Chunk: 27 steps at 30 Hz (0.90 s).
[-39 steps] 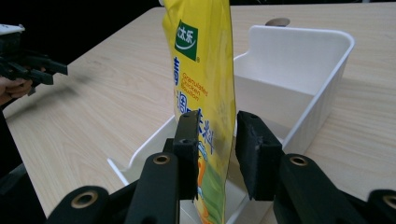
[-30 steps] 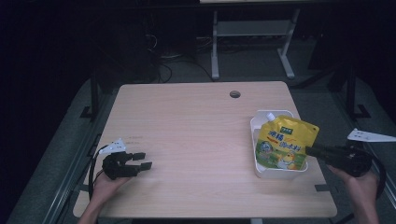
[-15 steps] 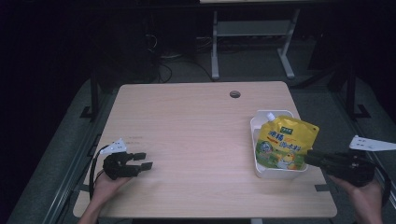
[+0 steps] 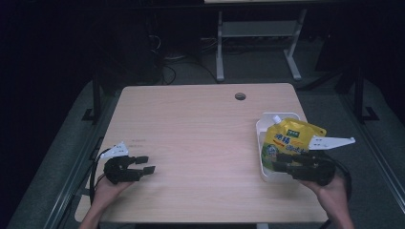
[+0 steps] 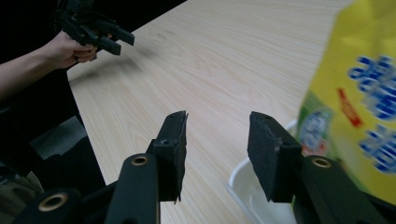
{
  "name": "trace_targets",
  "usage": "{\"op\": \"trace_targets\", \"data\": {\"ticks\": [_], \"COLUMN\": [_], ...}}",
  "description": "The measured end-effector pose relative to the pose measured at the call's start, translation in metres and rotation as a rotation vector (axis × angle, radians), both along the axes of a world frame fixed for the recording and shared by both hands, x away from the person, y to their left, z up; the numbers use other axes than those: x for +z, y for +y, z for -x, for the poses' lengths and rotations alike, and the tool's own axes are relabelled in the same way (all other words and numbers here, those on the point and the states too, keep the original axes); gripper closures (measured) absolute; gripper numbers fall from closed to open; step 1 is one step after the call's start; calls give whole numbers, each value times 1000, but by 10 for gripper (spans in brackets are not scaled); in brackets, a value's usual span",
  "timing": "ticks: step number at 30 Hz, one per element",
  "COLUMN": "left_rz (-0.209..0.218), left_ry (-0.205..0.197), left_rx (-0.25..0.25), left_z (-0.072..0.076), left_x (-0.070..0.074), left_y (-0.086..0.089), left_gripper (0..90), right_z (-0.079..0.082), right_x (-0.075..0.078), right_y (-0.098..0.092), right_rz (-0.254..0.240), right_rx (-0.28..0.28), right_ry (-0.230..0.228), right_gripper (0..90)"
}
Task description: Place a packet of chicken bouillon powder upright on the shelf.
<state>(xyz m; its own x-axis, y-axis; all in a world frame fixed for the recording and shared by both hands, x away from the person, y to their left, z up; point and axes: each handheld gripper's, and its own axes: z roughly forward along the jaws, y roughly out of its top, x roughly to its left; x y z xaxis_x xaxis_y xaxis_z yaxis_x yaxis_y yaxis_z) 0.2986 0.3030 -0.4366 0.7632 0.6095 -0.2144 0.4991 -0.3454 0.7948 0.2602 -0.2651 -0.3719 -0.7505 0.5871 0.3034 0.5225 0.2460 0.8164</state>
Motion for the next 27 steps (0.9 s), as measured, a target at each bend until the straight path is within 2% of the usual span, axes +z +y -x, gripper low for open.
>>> {"op": "trace_targets", "data": {"ticks": [7, 17, 27], "left_rz": [-4, -5, -11], "left_ry": [-3, -3, -6], "left_rx": [-1, -3, -6], "left_z": [1, 1, 2], "left_x": [0, 0, 1], "left_y": [2, 2, 2], "left_gripper": [418, 419, 419], "right_z": [-9, -18, -29], "right_x": [-1, 1, 5], "right_y": [24, 40, 71], "right_rz": [20, 32, 44], "right_rx": [34, 45, 90], "right_ry": [6, 12, 11], "right_gripper": [527, 498, 477]}}
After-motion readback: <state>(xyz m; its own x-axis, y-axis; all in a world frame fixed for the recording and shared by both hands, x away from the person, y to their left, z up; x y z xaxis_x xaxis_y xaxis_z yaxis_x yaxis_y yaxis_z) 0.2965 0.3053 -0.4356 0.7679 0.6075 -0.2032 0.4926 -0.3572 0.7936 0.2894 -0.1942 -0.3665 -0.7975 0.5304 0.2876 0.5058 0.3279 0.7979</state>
